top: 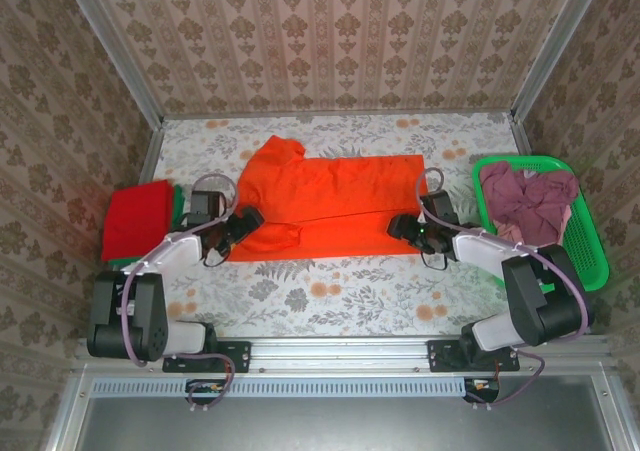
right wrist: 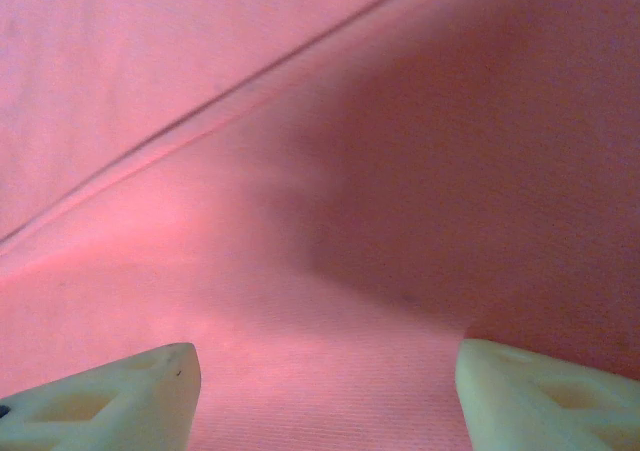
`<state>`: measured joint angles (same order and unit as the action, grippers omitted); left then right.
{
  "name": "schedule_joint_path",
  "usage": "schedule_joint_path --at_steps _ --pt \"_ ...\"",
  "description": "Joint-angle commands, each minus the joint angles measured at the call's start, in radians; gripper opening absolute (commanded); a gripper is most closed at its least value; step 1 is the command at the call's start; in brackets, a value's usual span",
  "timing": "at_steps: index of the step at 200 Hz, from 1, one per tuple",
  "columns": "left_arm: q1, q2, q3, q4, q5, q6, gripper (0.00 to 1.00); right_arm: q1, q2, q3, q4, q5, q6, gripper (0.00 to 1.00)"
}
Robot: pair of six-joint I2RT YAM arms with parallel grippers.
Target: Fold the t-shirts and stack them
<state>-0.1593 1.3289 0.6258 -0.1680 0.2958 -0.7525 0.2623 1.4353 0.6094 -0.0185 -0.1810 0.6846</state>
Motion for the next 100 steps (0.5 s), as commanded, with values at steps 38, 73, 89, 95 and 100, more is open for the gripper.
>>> schedule_joint_path --at_steps 38,73,89,95,100 --pt "-0.052 0.042 0.073 -0.051 -0.020 -0.068 0.90 0.170 0.146 0.137 0.158 -0.049 0.065 0.69" --pt "-0.039 0.139 0.114 0.019 0.000 -0.039 0.89 0.281 0.297 0.246 0.255 -0.100 0.118 0.68" --pt "-0.027 0.171 0.135 0.020 -0.002 -0.017 0.89 0.325 0.363 0.318 0.262 -0.108 0.122 0.68" --pt "-0.020 0.177 0.136 0.023 -0.005 -0.012 0.89 0.337 0.389 0.340 0.265 -0.112 0.124 0.68" --pt "-0.012 0.182 0.136 0.029 -0.005 -0.010 0.89 0.345 0.408 0.357 0.269 -0.115 0.126 0.68"
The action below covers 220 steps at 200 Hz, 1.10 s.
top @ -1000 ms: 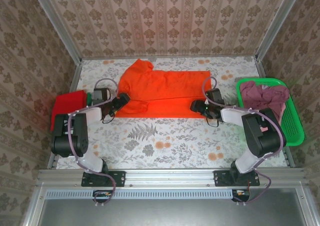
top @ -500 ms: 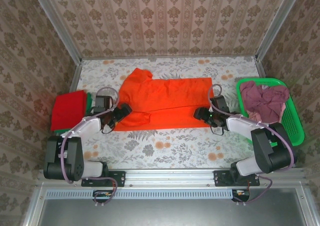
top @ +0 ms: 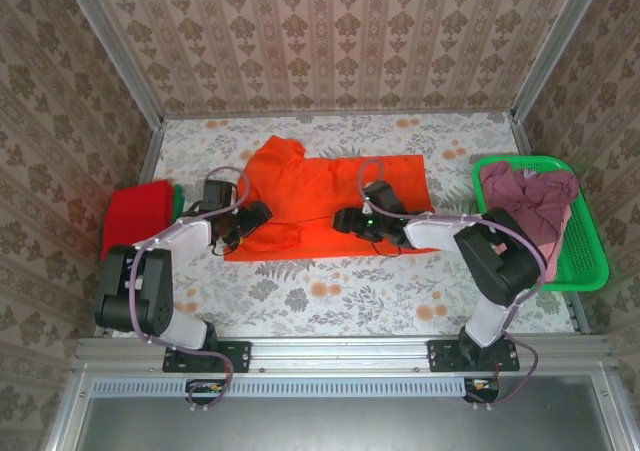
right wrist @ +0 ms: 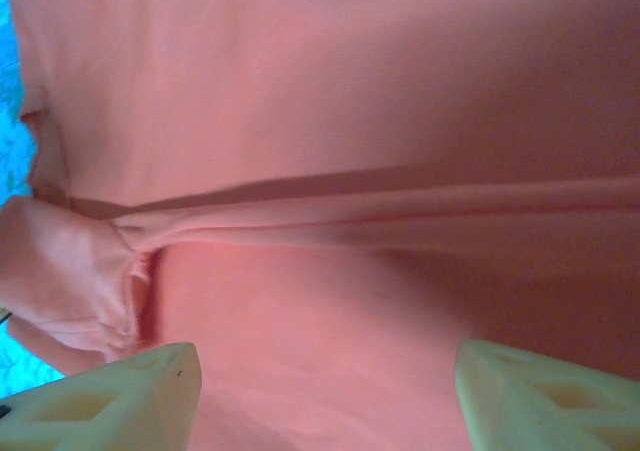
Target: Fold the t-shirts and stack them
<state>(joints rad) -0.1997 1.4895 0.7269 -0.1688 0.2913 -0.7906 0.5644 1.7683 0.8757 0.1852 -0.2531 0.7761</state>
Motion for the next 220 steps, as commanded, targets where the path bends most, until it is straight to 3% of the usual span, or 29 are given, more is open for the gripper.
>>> schedule_joint_path --at_steps 1,71,143,172,199,220 --pt "0.030 0.023 0.035 0.032 0.000 0.030 0.89 0.044 0.079 0.096 0.067 -0.043 0.035 0.68" --pt "0.081 0.099 0.100 0.066 0.036 0.069 0.88 0.038 0.284 0.304 0.034 -0.056 0.015 0.67" --pt "0.086 0.097 0.145 0.063 0.047 0.084 0.88 0.025 0.196 0.260 0.026 0.005 -0.035 0.67" --pt "0.057 0.005 0.112 0.031 -0.071 0.130 0.88 0.001 0.075 0.166 -0.003 0.130 -0.093 0.67" --pt "-0.039 -0.004 0.173 -0.059 -0.236 0.199 0.91 -0.069 0.042 0.115 -0.035 0.143 -0.106 0.67" --pt "-0.082 0.048 0.194 0.001 -0.217 0.178 0.91 -0.133 0.044 0.078 -0.038 0.132 -0.098 0.67"
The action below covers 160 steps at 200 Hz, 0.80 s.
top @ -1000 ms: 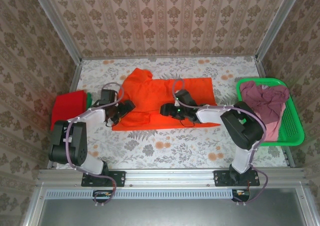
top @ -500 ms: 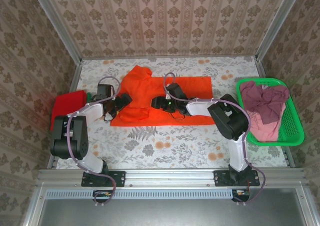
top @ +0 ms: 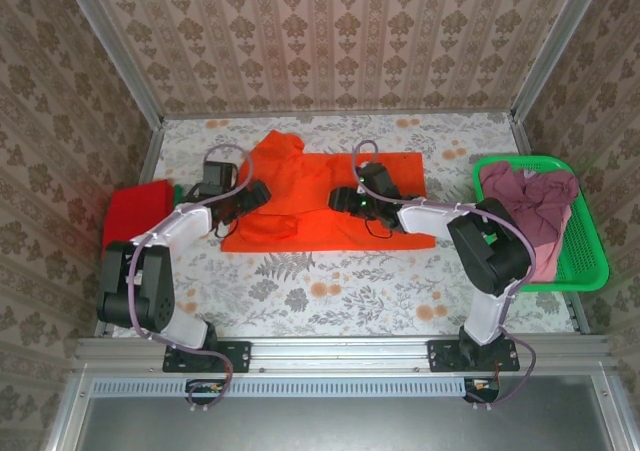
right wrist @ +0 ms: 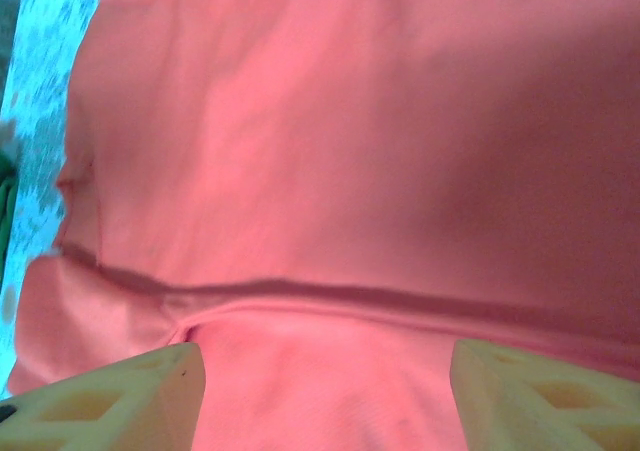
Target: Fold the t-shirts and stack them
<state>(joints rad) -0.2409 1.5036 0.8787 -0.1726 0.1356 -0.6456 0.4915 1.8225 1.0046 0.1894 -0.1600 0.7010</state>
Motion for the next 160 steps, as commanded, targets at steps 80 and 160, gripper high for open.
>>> schedule_joint_path --at_steps 80,160 --pt "-0.089 0.168 -0.092 0.173 0.115 -0.138 0.91 -0.140 -0.091 -0.234 -0.082 0.036 -0.004 0.67" --pt "-0.191 -0.065 -0.245 0.035 0.001 -0.181 0.91 -0.130 -0.346 -0.424 -0.154 0.042 0.002 0.68"
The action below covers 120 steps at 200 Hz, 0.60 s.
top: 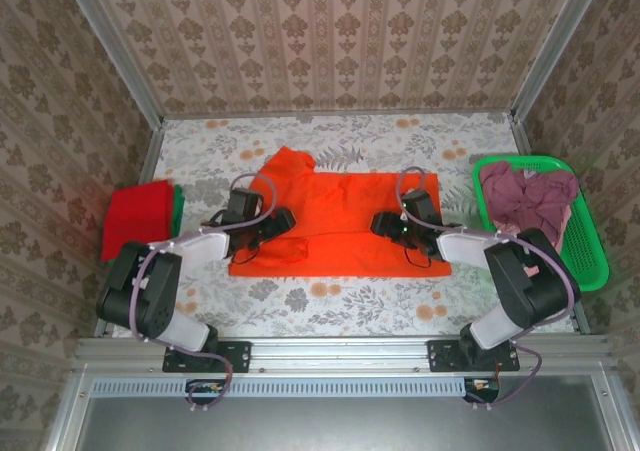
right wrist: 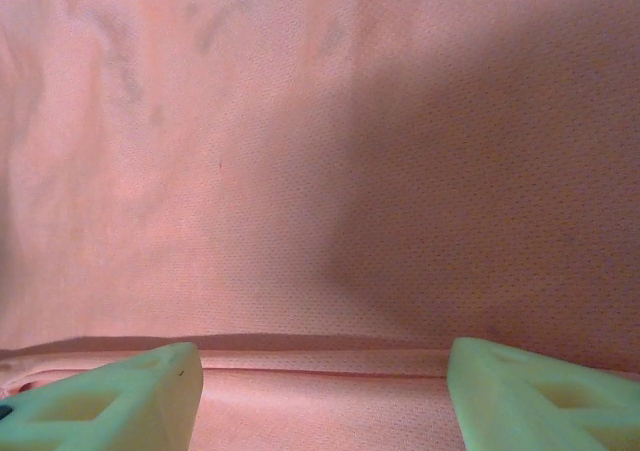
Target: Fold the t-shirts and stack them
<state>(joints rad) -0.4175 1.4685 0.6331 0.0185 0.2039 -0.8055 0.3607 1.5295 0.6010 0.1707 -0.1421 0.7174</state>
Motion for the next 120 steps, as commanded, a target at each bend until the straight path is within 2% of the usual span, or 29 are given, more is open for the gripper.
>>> schedule_joint_path --at_steps 1,42,71,87,120 --pt "-0.014 -0.032 0.005 -0.158 -0.071 -0.018 0.91 0.001 -0.055 -0.018 -0.137 0.024 -0.017 0.68" --pt "0.041 0.044 0.303 -0.263 -0.164 0.234 1.00 -0.009 -0.112 0.125 -0.215 0.076 -0.135 0.68" --pt "0.140 0.207 0.552 -0.362 -0.044 0.521 1.00 -0.033 -0.076 0.204 -0.208 0.068 -0.174 0.68" --pt "0.189 0.291 0.662 -0.410 -0.033 0.673 1.00 -0.050 -0.045 0.234 -0.203 0.056 -0.184 0.68" --pt "0.244 0.493 0.924 -0.569 0.089 1.005 0.95 -0.072 0.005 0.270 -0.184 0.022 -0.186 0.68"
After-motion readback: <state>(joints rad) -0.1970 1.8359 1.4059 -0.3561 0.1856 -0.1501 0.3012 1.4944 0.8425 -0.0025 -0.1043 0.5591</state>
